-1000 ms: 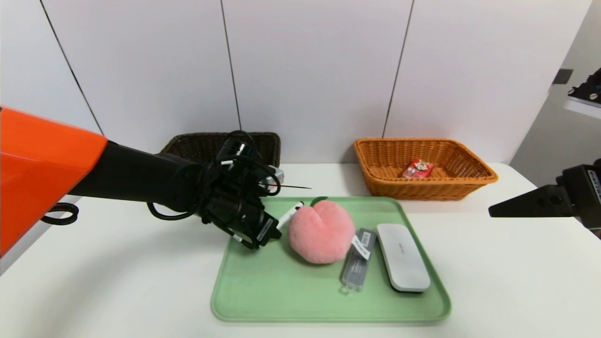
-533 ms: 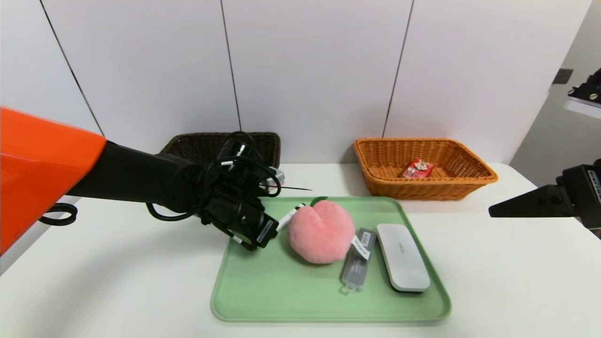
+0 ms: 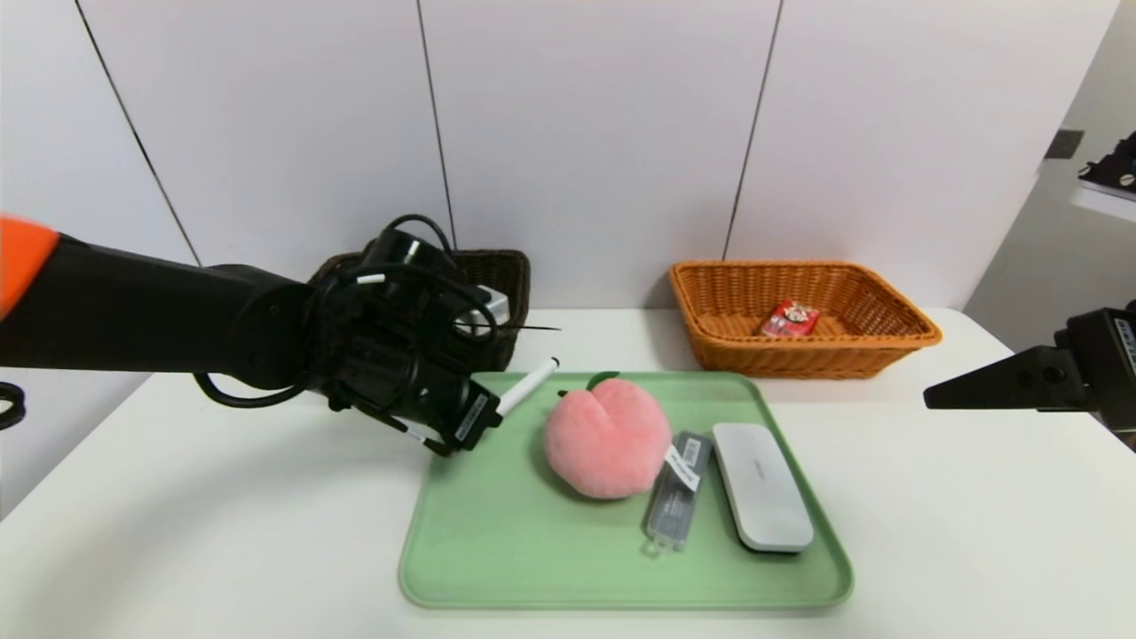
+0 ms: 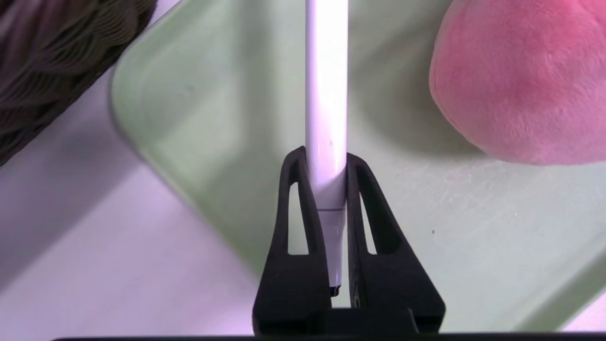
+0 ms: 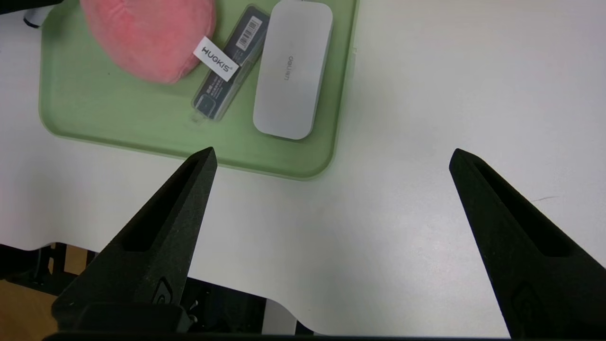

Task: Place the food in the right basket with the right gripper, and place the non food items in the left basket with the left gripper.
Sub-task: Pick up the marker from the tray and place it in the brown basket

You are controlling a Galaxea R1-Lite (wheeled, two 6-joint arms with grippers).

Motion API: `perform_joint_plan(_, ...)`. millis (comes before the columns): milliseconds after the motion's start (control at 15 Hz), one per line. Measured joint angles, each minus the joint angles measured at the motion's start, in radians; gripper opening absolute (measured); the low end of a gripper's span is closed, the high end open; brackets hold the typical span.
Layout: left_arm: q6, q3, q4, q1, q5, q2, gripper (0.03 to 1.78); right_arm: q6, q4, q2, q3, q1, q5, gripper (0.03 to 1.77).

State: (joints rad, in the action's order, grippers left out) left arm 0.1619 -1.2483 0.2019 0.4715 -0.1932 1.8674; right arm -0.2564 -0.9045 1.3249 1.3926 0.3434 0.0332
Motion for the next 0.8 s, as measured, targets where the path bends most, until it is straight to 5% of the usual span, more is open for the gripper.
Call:
perform_joint_plan(467, -0.001, 0.1, 0.001, -0.007, -0.003, -0.146, 0.17, 0.0, 0.0, -0.006, 0.0, 0.007, 0.001, 1.7)
perform_joint_plan(800, 0.004, 0.022, 0.028, -0.018, -0.009, -0.229, 0.17, 0.001, 0.0, -0.015, -0.002, 0.008, 0.001, 1.7)
